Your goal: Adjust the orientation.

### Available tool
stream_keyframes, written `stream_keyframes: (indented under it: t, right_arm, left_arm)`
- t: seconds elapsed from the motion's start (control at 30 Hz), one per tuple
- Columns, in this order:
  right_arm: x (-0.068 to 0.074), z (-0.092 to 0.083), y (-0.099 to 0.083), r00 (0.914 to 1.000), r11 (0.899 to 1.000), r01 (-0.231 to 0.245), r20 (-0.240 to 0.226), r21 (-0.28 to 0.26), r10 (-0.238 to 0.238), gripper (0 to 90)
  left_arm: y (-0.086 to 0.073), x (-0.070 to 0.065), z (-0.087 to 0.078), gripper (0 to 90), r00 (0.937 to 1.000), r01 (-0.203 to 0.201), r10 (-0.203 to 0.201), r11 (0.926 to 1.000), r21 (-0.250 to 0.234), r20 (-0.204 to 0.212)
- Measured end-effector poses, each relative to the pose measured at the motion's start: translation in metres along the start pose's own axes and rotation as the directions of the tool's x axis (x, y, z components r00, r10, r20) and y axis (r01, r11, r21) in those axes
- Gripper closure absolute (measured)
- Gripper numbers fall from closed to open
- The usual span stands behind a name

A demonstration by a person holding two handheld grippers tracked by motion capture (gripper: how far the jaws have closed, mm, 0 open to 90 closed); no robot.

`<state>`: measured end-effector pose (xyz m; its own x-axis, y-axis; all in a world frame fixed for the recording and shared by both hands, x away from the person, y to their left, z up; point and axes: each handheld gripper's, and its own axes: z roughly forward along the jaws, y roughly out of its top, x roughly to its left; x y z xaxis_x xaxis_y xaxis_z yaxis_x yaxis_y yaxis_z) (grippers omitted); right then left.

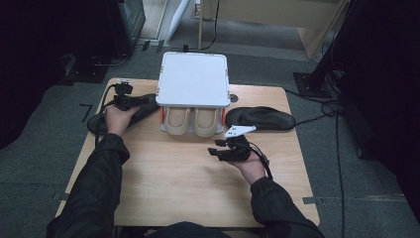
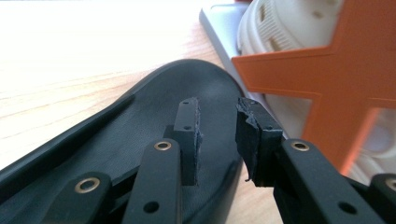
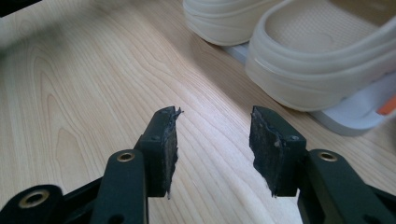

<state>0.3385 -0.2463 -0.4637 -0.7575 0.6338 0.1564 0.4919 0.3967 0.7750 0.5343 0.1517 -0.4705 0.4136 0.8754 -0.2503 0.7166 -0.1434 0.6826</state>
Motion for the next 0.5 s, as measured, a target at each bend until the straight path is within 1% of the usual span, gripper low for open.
stream_keyframes:
  t: [0.07,0.1,0.17,0.2,0.23,0.33,0.5]
  right_arm:
    - [-0.001,-0.003,-0.002,1.0,1.0,-0.004,0.007,-0.007,0.004,52.0]
    - [-0.001,-0.004,-0.003,0.9999,1.0,-0.005,0.009,-0.008,0.005,52.0]
    - [-0.002,-0.008,-0.005,0.9997,1.0,-0.016,0.02,-0.01,0.016,52.0]
    - [-0.003,-0.009,-0.006,0.9997,1.0,-0.012,0.021,-0.012,0.012,52.0]
    - [-0.003,-0.01,-0.007,0.9995,1.0,-0.016,0.026,-0.013,0.017,52.0]
    - [-0.004,-0.013,-0.009,0.999,1.0,-0.024,0.036,-0.017,0.024,52.0]
    - [-0.004,-0.014,-0.01,0.9989,1.0,-0.025,0.038,-0.018,0.026,52.0]
  left_arm:
    - [-0.002,-0.001,0.006,70.4,1.0,0.005,-0.005,1.0,0.007,-0.003]
    - [-0.003,-0.001,0.01,70.4,1.0,0.006,-0.006,0.9998,0.018,-0.002]
    - [-0.007,-0.002,0.016,70.0,0.9998,-0.011,0.012,0.9984,0.056,-0.017]
    - [-0.009,-0.003,0.016,70.0,0.9995,-0.024,0.024,0.9989,0.039,-0.019]
    - [-0.009,-0.003,0.015,70.1,0.9996,-0.022,0.023,0.9991,0.036,-0.016]
    - [-0.012,-0.002,0.013,71.2,0.9996,-0.026,0.027,0.9989,0.038,-0.005]
    - [-0.018,0.001,0.006,71.5,0.9997,-0.018,0.017,0.9991,0.038,0.017]
